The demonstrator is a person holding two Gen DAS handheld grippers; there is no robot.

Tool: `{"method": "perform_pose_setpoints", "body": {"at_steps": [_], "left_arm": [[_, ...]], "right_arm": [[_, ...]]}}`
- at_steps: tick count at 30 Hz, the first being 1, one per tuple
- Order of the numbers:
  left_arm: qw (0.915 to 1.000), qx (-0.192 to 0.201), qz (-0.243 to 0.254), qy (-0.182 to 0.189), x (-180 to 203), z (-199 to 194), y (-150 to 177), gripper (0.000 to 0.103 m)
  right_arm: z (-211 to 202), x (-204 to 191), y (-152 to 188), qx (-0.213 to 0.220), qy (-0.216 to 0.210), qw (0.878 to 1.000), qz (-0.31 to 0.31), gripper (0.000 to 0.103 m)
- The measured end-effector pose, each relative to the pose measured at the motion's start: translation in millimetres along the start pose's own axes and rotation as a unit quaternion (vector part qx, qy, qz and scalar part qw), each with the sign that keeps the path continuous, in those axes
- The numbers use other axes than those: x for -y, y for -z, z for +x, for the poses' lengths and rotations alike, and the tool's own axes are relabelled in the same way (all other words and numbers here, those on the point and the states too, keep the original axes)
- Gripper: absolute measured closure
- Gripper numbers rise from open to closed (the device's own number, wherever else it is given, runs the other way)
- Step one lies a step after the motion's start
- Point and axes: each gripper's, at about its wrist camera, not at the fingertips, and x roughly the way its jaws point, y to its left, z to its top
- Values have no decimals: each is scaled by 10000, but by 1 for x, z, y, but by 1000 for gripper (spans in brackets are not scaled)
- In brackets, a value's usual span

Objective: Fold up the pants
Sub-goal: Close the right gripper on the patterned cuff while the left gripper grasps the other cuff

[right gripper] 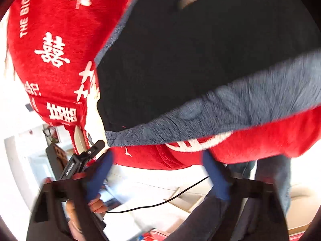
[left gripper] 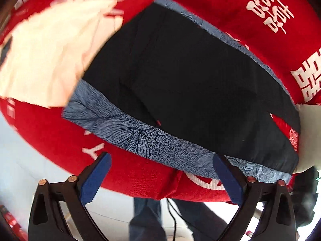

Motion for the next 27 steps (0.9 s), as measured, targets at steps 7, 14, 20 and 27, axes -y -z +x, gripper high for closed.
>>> {"method": "perform_pose_setpoints", "body": {"at_steps": [7,14,20,27], "left_arm": [[9988,-96,-19,479,-17,35,4,8],[9962,-174,-220,823,-31,42,8,8],[9936,-282,-404,1012,-40,46,13,8],[9897,-263,-595,1272,-50,47,4,7]], "right_arm": [[33,33,1,281,-533,9981,117,35],[37,54,-4,696,-1170,9900,370,35],[29,62,-2,990,-1750,9758,861,40],[23,50,-14,719,-1719,9765,1079,97]]}}
